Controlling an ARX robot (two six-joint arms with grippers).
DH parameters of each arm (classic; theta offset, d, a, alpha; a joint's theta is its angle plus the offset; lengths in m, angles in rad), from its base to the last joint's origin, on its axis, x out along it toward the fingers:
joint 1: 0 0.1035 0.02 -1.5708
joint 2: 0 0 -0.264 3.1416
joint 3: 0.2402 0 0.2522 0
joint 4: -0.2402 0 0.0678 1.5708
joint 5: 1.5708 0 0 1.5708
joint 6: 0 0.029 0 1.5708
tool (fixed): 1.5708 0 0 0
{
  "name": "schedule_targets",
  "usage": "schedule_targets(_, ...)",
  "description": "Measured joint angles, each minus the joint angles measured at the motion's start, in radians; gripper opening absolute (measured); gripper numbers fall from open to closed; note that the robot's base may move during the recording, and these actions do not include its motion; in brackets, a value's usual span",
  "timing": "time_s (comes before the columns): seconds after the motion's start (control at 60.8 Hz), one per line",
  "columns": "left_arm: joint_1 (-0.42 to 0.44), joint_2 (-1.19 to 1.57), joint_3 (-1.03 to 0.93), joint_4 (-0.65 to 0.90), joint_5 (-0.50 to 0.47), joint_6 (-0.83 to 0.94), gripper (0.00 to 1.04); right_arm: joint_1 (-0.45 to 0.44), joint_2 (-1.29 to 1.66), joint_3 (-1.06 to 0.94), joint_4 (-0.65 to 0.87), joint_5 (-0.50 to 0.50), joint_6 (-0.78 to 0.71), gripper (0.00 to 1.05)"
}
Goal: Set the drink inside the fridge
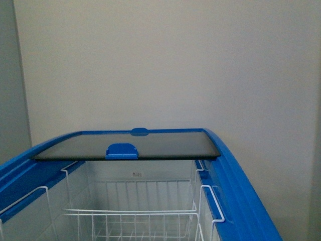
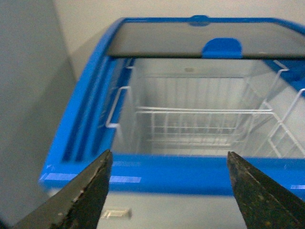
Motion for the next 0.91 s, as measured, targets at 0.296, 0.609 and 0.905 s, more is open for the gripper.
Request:
schedule_targets(0.296,-0.005,-0.36,-0.205,-0.066,-0.064,-0.013,0.1,-0.047,0.341,0.312,-0.305,-0.32,-0.451,0.42)
schedule_targets(0.609,-0.005,-0.432,-0.244,-0.101,-0.064,-0.018,0.03,0.076,0.812,0.63,-0.184,-0.429,-1.047,0.42)
schedule_targets(0.905,-0.005,-0.489,-0.262,-0.139,-0.064,-0.018,0.03,0.146,1.154,0.828,-0.207,-0.366,-1.231,0.42)
